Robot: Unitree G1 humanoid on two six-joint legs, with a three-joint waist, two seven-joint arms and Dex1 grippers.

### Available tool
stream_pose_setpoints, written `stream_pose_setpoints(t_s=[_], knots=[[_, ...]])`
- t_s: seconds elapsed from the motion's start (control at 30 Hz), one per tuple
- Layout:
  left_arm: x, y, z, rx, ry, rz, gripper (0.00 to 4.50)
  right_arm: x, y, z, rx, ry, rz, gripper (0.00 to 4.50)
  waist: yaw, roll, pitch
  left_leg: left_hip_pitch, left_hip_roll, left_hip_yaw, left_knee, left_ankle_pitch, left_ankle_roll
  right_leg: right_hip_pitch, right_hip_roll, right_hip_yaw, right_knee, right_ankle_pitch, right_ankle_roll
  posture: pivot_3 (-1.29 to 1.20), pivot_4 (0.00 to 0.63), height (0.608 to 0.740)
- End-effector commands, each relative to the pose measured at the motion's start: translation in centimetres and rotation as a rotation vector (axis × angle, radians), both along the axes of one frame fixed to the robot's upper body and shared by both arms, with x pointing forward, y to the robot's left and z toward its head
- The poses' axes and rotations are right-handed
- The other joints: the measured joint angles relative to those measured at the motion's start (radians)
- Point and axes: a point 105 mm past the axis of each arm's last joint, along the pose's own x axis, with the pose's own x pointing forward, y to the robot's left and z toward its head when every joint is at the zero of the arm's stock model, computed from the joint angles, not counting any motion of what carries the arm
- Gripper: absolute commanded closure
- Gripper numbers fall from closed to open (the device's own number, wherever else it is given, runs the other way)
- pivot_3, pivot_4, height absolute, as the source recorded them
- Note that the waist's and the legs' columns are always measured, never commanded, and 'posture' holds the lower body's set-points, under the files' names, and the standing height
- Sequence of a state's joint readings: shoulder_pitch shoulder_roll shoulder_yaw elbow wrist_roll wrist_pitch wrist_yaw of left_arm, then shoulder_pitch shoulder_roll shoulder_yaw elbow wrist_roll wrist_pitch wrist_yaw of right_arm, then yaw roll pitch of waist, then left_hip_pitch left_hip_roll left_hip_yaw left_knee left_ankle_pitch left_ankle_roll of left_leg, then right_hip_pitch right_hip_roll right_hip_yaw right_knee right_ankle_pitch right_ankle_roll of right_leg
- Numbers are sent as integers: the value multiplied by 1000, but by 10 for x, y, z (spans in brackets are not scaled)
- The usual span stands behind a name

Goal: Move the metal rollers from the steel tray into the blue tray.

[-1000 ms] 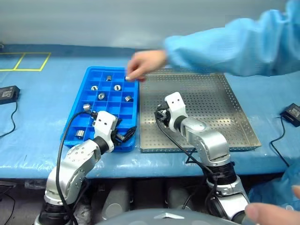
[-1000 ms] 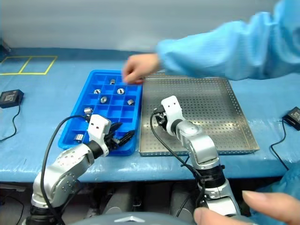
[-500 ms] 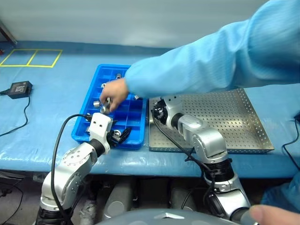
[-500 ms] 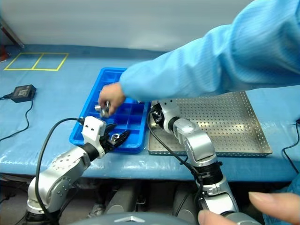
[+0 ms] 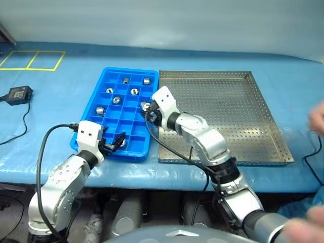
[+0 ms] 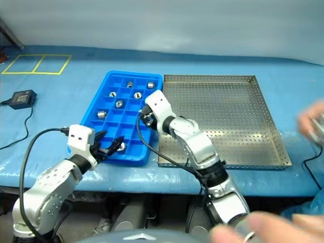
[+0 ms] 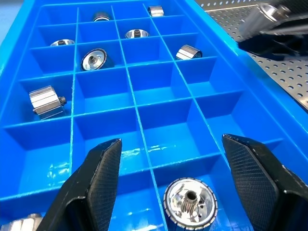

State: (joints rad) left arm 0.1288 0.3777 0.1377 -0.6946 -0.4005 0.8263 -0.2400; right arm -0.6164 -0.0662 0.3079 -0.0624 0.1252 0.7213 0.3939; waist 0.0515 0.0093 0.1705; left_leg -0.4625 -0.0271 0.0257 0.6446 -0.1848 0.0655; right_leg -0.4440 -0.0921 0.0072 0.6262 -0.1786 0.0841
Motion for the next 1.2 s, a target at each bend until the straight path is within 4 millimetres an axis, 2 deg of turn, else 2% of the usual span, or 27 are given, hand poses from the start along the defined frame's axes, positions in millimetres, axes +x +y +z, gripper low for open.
stream_pose_setpoints(t_s=[0.03,0.23,0.37,0.6,0.77,0.83,0.9,1.0,1.07,1.13,1.2], knots=[[-3,-5,13,-3,-51,-11,871,-1,16,21,58,-76,66,2789,2,-4,-2,0,1,-1,0,1,-1,1,2,-1,0,0,-2,215,150,740],[-7,-3,16,-10,-63,0,871,11,41,12,112,-36,118,2789,-4,-9,-3,9,7,-3,-2,2,-12,5,8,-6,0,2,-7,234,150,740],[-8,2,17,-5,-67,17,871,17,52,8,139,-24,136,2789,-1,-10,-3,11,19,-2,-2,4,-16,6,15,-7,0,5,-12,244,150,740],[-9,1,16,-5,-59,23,871,25,64,5,170,-5,150,2789,6,-12,-4,12,21,-2,-7,6,-19,4,16,-7,0,5,-17,265,150,740],[-9,0,14,-2,-50,27,871,29,69,1,187,5,134,1149,21,-14,-4,13,20,-2,-15,9,-20,1,17,-7,0,6,-25,268,150,740],[-10,0,14,-1,-47,27,871,29,69,2,187,-19,116,534,23,-15,-4,13,20,-2,-17,11,-19,1,18,-7,0,5,-26,268,150,740],[-9,-1,15,-2,-51,26,871,30,66,7,199,-47,99,534,23,-15,-4,13,20,-3,-17,11,-20,1,20,-7,0,4,-27,261,150,740],[-5,1,26,-41,-111,47,871,29,54,24,230,-104,82,534,23,-15,-4,13,21,-3,-18,12,-22,1,22,-7,0,4,-27,259,150,740],[1,17,37,-78,-166,149,871,25,41,39,263,-137,80,534,26,-15,-4,13,25,-3,-18,12,-23,1,24,-8,0,3,-27,252,150,740],[7,35,39,-74,-169,263,871,17,24,50,278,-166,72,534,34,-17,-5,13,30,-4,-17,12,-24,2,25,-8,0,2,-26,245,150,740],[8,40,37,-50,-151,277,871,9,11,56,278,-183,67,534,36,-19,-6,13,31,-4,-17,12,-24,2,27,-9,0,2,-27,228,150,740]])
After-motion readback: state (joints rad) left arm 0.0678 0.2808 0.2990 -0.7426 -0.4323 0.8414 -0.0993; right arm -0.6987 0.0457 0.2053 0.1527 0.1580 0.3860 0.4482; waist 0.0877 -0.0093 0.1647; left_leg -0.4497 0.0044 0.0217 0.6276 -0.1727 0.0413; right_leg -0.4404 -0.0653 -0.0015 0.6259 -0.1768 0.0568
